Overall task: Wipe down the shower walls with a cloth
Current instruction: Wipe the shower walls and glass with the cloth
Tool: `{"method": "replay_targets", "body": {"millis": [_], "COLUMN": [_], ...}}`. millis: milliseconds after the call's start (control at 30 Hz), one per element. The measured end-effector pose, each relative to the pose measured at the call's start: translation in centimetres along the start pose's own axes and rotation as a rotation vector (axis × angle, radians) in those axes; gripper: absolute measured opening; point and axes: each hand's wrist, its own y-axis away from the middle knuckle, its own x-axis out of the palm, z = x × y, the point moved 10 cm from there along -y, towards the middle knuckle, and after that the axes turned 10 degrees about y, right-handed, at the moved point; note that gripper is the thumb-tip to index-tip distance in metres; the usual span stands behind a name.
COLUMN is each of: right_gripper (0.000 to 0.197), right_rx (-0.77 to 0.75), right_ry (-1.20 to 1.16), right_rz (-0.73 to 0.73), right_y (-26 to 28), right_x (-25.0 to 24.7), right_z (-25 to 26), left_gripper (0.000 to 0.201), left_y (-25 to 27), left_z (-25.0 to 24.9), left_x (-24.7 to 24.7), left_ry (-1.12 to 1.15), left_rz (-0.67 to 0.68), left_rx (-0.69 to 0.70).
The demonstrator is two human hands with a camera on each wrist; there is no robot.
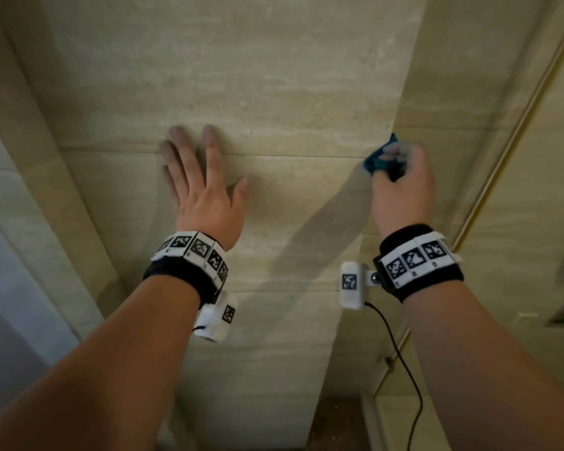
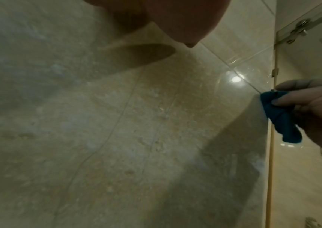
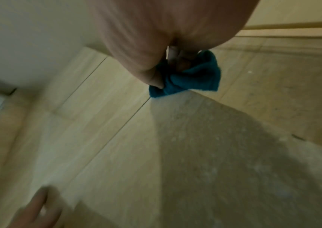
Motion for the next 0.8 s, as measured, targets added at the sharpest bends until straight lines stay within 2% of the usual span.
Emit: {"method": "replay_targets", "body": {"millis": [67, 200, 400, 533, 633, 800], "right_gripper": [0.034, 0.034, 0.036, 0.037, 0.036, 0.035], "right_rx": [-0.12, -0.225, -0.505, -0.64, -0.629, -0.322], "right_ry": [0.071, 0.117, 0.24, 0.28, 0.248, 0.244], "right_rz": [-0.003, 0.014, 0.337, 0.47, 0.485, 0.385], "right_y": [1.0, 2.5, 11.5, 15.8, 15.0, 14.0], "right_x": [0.8, 2.5, 10.8, 14.2, 13.4, 9.4], "right_z": [0.9, 0.9, 1.1, -0.7, -1.4, -7.3], "left_gripper": [0.083, 0.081, 0.081, 0.081, 0.082, 0.082], "left_y": [0.1, 1.3, 1.7, 1.8, 1.9, 2.3], "left_z": [0.4, 1.9, 2.7, 3.0, 3.2, 3.6], "left_x": [0.6, 2.6, 3.6, 3.7, 3.5, 3.6], "left_ry": [-0.029, -0.085, -0.146, -0.18, -0.179, -0.178], "left_rz": [-0.025, -0.067, -0.182, -0.182, -0.188, -0.175], "left_rx": [0.017, 0.025, 0.06, 0.078, 0.095, 0.123]}}
